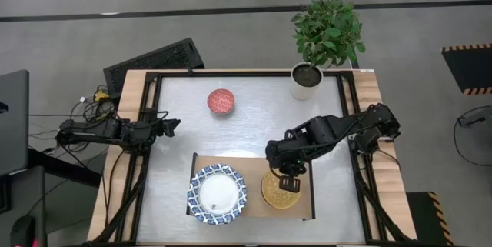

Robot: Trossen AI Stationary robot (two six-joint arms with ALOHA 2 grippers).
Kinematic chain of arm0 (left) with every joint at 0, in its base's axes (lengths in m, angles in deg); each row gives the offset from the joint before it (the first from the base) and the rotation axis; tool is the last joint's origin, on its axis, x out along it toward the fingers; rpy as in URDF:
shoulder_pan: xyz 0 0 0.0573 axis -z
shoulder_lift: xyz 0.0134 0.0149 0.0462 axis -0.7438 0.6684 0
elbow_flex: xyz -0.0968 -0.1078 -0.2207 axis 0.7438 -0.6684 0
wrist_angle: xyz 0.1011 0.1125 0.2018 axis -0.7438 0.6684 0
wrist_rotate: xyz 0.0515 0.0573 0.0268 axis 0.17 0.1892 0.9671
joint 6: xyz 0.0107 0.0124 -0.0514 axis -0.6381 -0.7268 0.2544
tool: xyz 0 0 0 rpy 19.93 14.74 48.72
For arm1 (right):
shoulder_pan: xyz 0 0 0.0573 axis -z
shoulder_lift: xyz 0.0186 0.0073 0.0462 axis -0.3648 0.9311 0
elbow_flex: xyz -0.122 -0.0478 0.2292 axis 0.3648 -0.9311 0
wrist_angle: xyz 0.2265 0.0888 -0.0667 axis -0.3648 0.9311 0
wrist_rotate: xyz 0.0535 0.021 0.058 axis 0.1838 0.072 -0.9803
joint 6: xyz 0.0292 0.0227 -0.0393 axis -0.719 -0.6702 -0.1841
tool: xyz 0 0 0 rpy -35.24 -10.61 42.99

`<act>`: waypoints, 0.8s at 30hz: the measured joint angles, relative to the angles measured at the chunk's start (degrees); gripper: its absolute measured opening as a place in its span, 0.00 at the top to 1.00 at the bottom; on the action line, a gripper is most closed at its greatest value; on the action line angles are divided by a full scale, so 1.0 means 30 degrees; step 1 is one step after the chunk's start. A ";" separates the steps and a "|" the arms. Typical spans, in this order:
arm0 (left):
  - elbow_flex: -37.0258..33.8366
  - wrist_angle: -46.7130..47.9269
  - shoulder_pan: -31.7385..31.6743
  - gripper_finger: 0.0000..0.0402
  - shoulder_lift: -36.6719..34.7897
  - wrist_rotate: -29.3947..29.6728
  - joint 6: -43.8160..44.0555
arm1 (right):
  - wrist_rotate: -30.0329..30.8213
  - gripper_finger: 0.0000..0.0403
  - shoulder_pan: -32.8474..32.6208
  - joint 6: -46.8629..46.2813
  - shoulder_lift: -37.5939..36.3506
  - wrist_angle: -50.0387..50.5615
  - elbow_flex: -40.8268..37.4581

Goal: Place and stack bowls onto a shelf
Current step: Stack the yellow patterned bowl on top of the blue patterned bowl on the shelf, then stack the red patterned bowl on top of the yellow patterned bowl on the shelf

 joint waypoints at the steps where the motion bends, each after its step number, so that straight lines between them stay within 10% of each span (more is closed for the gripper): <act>1: 0.0000 0.0000 0.0000 0.68 0.0000 -0.0001 0.0000 | 0.0000 0.78 0.0000 -0.0006 0.0000 0.0058 0.0000; 24: 0.0000 0.0000 0.0000 0.68 0.0002 -0.0005 -0.0005 | 0.0808 0.57 0.3235 0.3591 -0.1770 -0.2123 0.0816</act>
